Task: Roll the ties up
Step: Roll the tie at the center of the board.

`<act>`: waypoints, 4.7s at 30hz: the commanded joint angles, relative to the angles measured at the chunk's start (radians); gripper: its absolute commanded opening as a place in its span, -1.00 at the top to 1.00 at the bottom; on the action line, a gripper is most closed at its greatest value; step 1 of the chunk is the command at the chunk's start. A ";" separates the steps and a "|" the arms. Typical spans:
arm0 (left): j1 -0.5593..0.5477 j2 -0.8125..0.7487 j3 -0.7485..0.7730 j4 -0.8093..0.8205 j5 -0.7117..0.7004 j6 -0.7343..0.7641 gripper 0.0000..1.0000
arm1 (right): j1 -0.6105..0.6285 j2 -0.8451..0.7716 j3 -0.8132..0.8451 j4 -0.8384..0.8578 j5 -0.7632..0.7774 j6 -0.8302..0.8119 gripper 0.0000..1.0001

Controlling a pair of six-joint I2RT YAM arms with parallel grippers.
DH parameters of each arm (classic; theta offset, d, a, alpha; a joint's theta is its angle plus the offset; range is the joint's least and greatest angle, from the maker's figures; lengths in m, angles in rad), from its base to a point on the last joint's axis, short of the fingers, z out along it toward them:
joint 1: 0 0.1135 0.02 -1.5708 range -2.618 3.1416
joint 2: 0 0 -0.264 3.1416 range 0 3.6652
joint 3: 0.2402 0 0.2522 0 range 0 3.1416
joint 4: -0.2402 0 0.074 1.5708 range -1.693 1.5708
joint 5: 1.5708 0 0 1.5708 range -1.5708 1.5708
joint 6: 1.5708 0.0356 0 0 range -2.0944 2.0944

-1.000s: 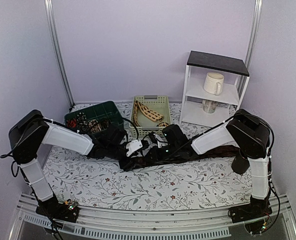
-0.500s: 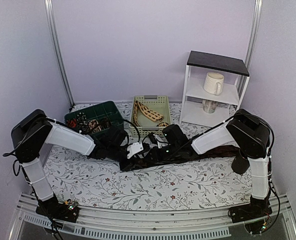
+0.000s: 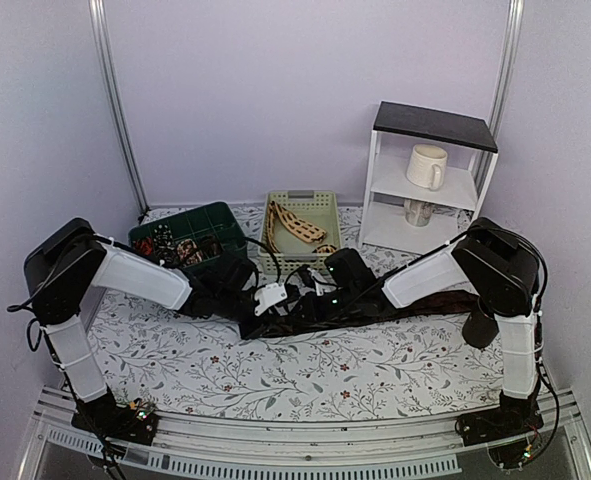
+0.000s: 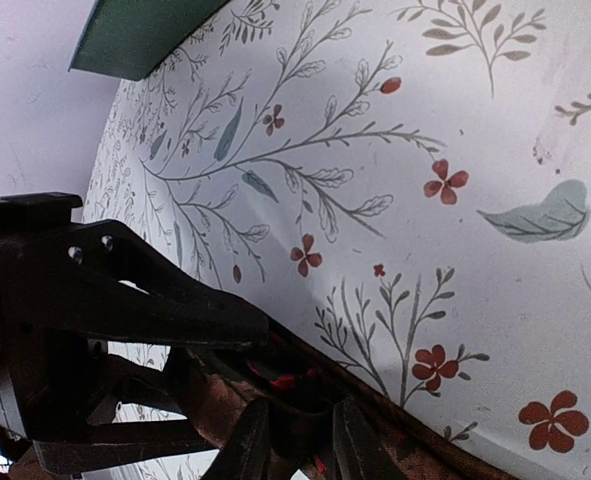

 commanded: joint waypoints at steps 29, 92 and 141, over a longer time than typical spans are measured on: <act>0.044 -0.372 -0.150 -0.054 -0.171 -0.590 0.47 | 0.029 0.059 0.056 -0.051 0.016 0.046 0.60; 0.004 -0.050 -0.151 0.362 0.162 -0.811 1.00 | 0.033 -0.088 -0.098 0.015 0.142 0.050 0.98; -0.044 0.034 -0.001 0.253 0.223 -0.722 1.00 | 0.008 -0.238 -0.227 0.030 0.223 0.147 1.00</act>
